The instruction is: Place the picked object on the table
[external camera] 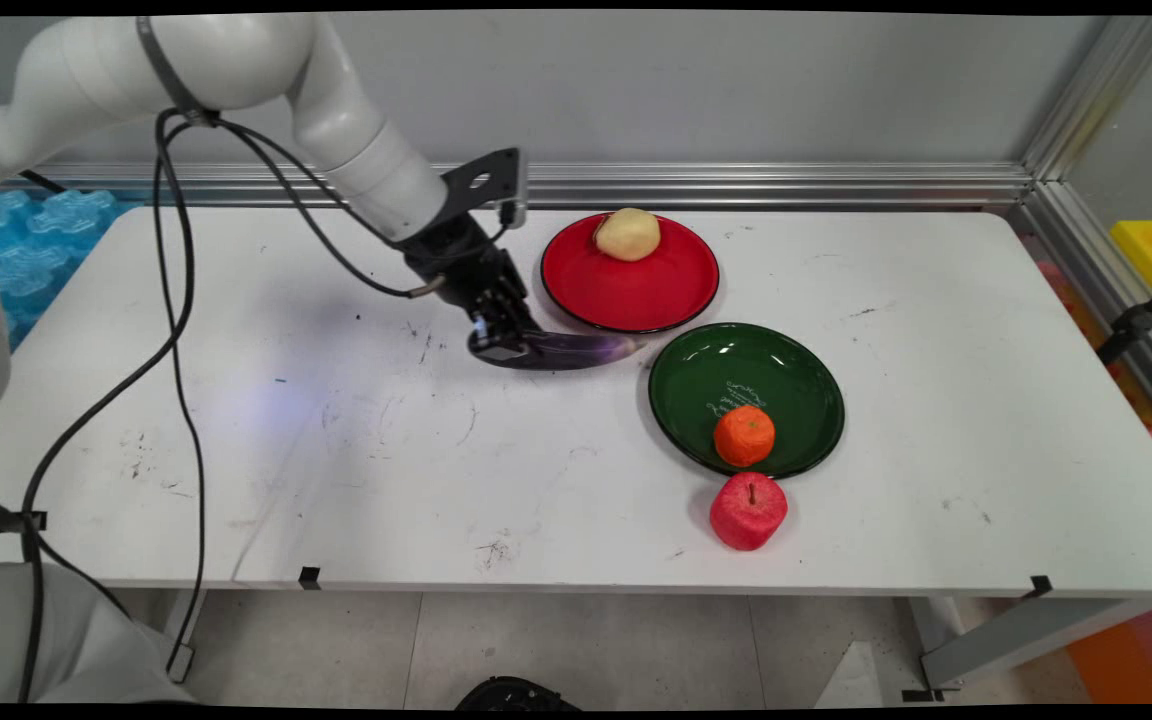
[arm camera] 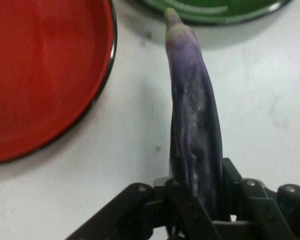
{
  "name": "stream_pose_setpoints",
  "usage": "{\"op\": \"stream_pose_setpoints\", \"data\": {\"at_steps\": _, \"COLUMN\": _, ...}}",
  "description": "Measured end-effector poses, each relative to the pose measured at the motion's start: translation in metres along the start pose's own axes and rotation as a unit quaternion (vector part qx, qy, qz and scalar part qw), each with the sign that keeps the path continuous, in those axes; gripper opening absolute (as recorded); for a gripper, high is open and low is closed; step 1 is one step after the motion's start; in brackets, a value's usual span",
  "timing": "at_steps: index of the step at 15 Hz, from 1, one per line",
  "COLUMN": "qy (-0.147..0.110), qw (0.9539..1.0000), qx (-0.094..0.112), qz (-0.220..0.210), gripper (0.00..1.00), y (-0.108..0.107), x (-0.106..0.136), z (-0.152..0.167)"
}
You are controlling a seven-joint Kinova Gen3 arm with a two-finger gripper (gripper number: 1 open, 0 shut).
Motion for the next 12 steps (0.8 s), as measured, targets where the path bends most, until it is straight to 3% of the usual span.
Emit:
{"op": "stream_pose_setpoints", "data": {"at_steps": 8, "qy": -0.019, "qw": 0.9997, "qx": 0.006, "qz": -0.011, "gripper": 0.0, "y": -0.007, "x": -0.039, "z": 0.001}}
{"op": "stream_pose_setpoints", "data": {"at_steps": 12, "qy": -0.019, "qw": 0.9997, "qx": 0.008, "qz": -0.017, "gripper": 0.0, "y": -0.008, "x": -0.046, "z": 0.006}}
